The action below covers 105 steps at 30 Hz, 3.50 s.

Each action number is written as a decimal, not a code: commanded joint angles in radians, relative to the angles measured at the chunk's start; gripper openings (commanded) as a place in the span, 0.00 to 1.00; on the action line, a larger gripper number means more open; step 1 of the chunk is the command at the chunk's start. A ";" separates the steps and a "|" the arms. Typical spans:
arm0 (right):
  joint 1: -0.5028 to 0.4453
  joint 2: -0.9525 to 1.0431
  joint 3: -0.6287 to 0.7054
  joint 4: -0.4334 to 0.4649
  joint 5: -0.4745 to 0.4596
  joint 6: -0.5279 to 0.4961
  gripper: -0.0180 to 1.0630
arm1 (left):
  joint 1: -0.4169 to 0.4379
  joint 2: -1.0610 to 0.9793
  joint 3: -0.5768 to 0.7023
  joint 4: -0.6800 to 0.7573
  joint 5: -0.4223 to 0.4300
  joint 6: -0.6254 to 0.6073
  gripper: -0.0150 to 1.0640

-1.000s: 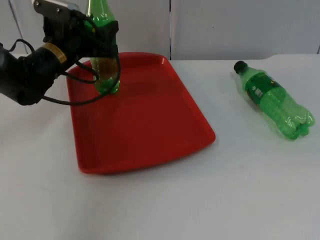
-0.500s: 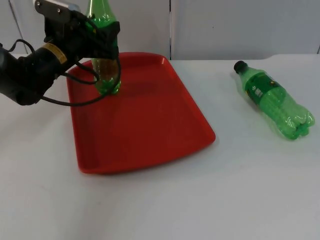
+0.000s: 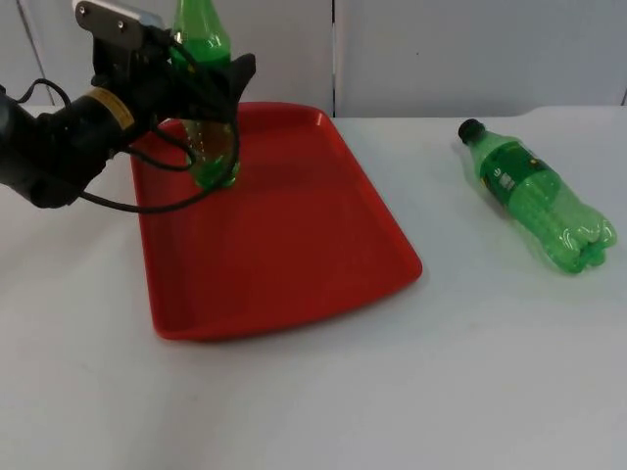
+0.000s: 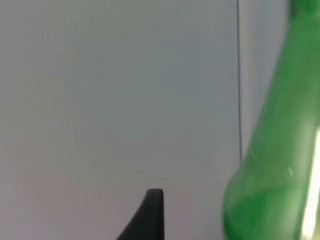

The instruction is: Place the bottle upright on the tray.

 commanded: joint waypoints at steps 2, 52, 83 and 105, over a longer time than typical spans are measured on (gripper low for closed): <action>-0.007 -0.004 0.001 0.001 -0.004 0.002 0.99 | 0.000 -0.001 -0.005 0.029 -0.006 -0.034 0.86; -0.007 -0.004 0.001 0.001 -0.004 0.002 0.99 | 0.297 -0.005 0.026 0.673 -0.138 -0.444 0.86; -0.007 -0.004 0.001 0.001 -0.004 0.002 0.99 | 0.364 -0.523 0.026 1.080 -0.138 -1.640 0.86; -0.007 -0.004 0.001 0.001 -0.004 0.002 0.99 | 0.336 -0.966 0.065 1.197 0.163 -2.150 0.86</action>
